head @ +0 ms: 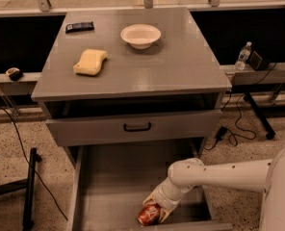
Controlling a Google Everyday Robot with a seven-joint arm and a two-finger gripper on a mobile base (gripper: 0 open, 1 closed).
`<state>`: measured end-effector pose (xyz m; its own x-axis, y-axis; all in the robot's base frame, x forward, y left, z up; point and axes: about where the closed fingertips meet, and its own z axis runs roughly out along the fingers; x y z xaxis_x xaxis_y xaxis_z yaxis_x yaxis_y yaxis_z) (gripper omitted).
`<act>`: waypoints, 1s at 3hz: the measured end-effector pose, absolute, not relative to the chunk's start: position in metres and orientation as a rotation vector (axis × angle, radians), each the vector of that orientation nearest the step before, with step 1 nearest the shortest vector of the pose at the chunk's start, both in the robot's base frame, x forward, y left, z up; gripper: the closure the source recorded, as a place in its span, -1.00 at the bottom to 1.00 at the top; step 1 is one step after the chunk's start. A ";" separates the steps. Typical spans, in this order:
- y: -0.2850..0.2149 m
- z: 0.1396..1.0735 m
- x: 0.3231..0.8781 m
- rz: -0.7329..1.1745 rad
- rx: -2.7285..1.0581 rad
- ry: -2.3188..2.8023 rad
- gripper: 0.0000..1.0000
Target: Pick coke can from middle drawer and place on counter
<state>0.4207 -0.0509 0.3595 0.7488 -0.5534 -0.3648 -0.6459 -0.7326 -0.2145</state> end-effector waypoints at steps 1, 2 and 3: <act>-0.056 0.384 0.435 0.426 -2.507 0.930 0.72; -0.092 0.443 0.465 0.388 -2.328 0.930 1.00; -0.139 0.515 0.489 0.242 -2.237 0.859 1.00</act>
Offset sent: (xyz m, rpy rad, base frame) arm 0.0819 -0.1166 0.1723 0.4731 -0.2043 -0.1289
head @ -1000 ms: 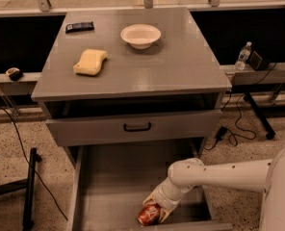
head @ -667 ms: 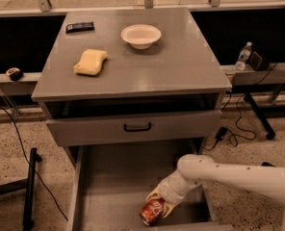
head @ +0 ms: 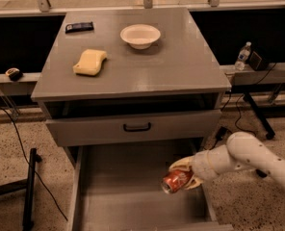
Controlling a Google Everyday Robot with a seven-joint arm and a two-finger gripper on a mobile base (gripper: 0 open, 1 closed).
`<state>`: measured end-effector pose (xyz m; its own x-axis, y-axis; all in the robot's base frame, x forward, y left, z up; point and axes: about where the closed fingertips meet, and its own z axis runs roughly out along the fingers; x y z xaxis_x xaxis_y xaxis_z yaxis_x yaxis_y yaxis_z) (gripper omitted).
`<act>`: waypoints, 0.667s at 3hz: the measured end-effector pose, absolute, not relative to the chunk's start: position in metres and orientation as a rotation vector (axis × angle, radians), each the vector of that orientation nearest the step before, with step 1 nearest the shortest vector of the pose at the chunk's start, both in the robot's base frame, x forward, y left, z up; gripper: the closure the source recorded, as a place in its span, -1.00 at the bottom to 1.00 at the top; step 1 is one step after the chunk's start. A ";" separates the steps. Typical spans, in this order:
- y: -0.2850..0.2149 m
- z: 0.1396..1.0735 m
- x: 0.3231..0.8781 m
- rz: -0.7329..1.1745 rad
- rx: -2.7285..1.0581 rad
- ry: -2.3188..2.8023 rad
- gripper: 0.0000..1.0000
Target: Pick coke can from middle drawer and place on counter
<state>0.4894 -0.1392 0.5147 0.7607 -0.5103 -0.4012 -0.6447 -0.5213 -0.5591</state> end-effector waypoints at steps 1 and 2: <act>-0.168 0.583 0.510 0.086 -2.256 0.822 1.00; -0.188 0.646 0.533 -0.013 -2.272 0.817 1.00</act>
Offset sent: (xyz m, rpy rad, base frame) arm 0.0722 -0.0773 0.2135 -0.1246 -0.2695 -0.0640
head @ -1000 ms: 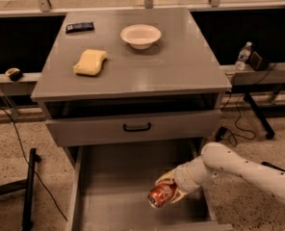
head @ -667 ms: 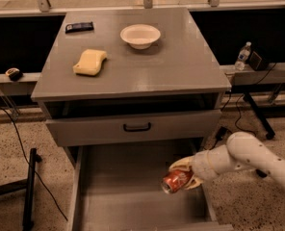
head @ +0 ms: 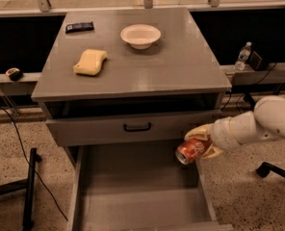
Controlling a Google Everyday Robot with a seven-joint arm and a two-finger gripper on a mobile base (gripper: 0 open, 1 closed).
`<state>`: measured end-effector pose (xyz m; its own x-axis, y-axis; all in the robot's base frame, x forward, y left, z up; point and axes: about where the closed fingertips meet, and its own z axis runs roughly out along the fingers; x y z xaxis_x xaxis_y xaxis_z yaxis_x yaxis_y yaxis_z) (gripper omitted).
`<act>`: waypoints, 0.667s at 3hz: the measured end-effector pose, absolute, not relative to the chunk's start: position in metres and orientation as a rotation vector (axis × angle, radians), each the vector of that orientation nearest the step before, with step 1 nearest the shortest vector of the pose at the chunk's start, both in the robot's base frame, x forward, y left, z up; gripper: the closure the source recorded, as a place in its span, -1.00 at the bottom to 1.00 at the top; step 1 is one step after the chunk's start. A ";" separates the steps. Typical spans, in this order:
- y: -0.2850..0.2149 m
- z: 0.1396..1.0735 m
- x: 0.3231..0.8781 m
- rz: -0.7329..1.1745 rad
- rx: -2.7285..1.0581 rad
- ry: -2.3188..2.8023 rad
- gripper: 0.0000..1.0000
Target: Pick coke can from middle drawer and place on counter
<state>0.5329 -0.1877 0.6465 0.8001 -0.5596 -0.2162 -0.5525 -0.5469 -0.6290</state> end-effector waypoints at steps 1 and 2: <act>-0.202 0.706 0.539 -0.137 -2.272 0.829 1.00; -0.216 0.758 0.545 -0.182 -2.260 0.829 1.00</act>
Offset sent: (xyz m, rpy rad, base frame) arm 0.0183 -0.0516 0.1840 -0.0419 -0.1472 -0.0756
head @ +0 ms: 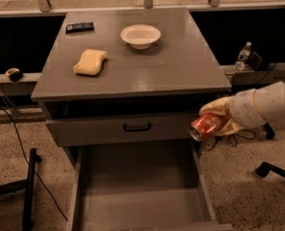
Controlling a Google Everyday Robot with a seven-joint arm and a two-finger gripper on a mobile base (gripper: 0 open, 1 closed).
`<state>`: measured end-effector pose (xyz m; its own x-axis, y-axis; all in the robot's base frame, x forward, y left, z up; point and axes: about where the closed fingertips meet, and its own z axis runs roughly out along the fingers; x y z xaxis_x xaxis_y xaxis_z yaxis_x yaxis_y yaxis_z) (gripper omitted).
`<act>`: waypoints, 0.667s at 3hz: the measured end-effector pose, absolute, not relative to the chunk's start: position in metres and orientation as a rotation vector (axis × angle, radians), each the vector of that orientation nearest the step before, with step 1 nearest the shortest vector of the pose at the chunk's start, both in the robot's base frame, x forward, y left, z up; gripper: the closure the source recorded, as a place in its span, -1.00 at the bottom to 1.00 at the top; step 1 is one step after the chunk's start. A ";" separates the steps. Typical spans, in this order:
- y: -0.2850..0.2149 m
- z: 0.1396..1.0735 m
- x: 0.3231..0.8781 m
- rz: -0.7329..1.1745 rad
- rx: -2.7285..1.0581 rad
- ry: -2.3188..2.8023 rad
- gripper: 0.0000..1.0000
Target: Pick coke can from middle drawer and place on counter
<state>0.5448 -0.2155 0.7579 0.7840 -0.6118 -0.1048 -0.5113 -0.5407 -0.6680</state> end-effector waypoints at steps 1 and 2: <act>-0.220 0.806 0.546 -0.216 -2.277 0.827 1.00; -0.213 0.835 0.556 -0.236 -2.347 0.874 1.00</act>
Offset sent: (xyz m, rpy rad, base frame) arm 0.0489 0.0564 0.1130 -0.1831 0.1611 -0.1461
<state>0.5565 -0.2134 0.8346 0.7655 -0.6418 -0.0454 -0.5320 -0.5916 -0.6058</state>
